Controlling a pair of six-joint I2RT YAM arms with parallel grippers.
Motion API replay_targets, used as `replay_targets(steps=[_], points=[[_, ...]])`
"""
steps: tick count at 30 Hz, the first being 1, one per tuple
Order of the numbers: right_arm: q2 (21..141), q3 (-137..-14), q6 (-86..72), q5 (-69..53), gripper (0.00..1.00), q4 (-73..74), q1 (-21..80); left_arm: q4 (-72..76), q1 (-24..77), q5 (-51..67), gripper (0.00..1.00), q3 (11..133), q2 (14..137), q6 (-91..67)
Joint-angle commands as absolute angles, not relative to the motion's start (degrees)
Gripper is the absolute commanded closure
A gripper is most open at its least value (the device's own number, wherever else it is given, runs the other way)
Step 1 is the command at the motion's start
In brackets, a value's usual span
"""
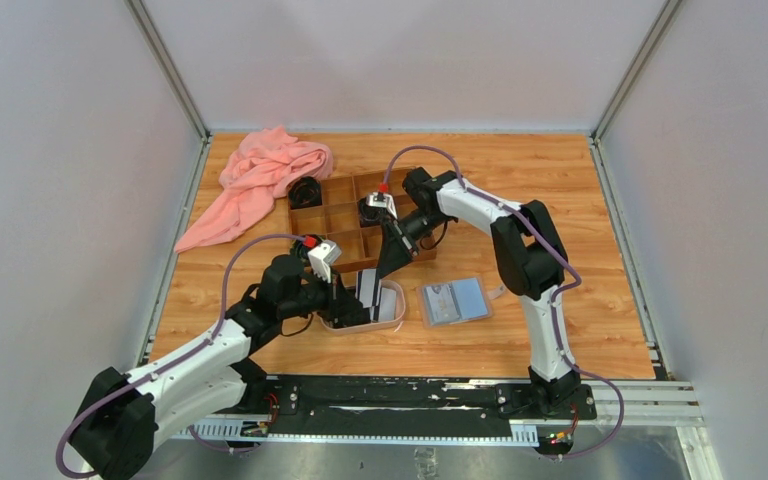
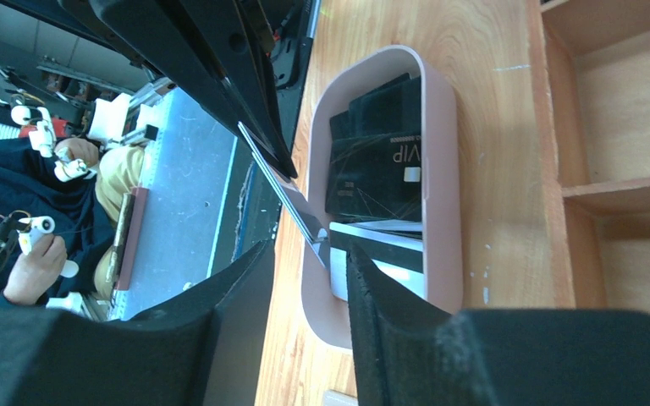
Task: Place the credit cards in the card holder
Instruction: Place the credit card in the storage box.
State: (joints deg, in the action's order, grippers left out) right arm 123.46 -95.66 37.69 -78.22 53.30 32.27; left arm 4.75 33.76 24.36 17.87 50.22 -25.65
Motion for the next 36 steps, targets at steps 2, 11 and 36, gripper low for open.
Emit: replay_targets(steps=[2, 11, 36], points=[[121.1, -94.6, 40.7, -81.3, 0.7, 54.3, 33.0, 6.8, 33.2, 25.0, 1.0, 16.6, 50.8, -26.0], [121.7, -95.7, 46.4, -79.1, 0.83, 59.1, 32.9, 6.8, 33.2, 21.3, 1.0, 15.9, 51.3, -27.9], [122.7, -96.1, 46.5, -71.3, 1.0, 59.2, 33.1, 7.3, 33.2, 21.9, 0.88, 16.2, 59.6, -32.8]])
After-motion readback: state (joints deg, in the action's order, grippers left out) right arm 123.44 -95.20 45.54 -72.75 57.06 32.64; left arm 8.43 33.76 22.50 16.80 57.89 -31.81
